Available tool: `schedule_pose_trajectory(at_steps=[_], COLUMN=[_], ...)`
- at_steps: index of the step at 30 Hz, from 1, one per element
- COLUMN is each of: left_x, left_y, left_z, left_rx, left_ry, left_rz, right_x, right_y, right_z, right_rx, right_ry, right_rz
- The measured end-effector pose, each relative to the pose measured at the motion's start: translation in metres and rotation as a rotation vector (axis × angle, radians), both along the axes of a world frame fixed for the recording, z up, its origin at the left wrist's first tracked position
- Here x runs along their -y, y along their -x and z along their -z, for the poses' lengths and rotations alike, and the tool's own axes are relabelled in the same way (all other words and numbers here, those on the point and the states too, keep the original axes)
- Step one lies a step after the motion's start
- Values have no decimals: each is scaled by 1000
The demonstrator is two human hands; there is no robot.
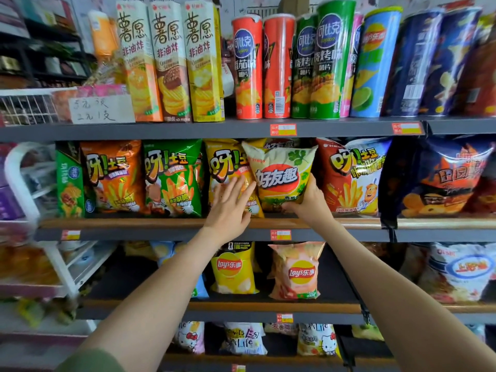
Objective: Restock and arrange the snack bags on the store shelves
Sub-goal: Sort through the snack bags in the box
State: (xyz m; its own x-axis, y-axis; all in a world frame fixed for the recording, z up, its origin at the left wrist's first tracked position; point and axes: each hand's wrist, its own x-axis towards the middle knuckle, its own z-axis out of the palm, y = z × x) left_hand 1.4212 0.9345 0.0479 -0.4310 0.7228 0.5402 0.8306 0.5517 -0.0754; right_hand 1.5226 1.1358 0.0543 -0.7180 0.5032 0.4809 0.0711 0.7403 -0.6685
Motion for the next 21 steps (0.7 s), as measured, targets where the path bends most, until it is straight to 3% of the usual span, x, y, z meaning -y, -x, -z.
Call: schedule_pose_trajectory(at_steps=[3,5,9,12,21], left_x=[-6,-11,-23,-30,-45], left_y=[6,11,19,22,35], left_z=[-1,-4,-6,-6,0], left_rx=[-17,-18,2,40,20], left_ry=[9,6,-10,-62,-136], left_rz=[-105,-147,-217,-244,-266], right_x=[-4,-1,21,38,18], right_y=[7,13,22,31,75], right_z=[-2,-4,1,14,-2], right_rx=[16,-30,-165,-135,78], right_ry=[187,194,-109,-350,-99], right_rz=[6,26,199,350,360])
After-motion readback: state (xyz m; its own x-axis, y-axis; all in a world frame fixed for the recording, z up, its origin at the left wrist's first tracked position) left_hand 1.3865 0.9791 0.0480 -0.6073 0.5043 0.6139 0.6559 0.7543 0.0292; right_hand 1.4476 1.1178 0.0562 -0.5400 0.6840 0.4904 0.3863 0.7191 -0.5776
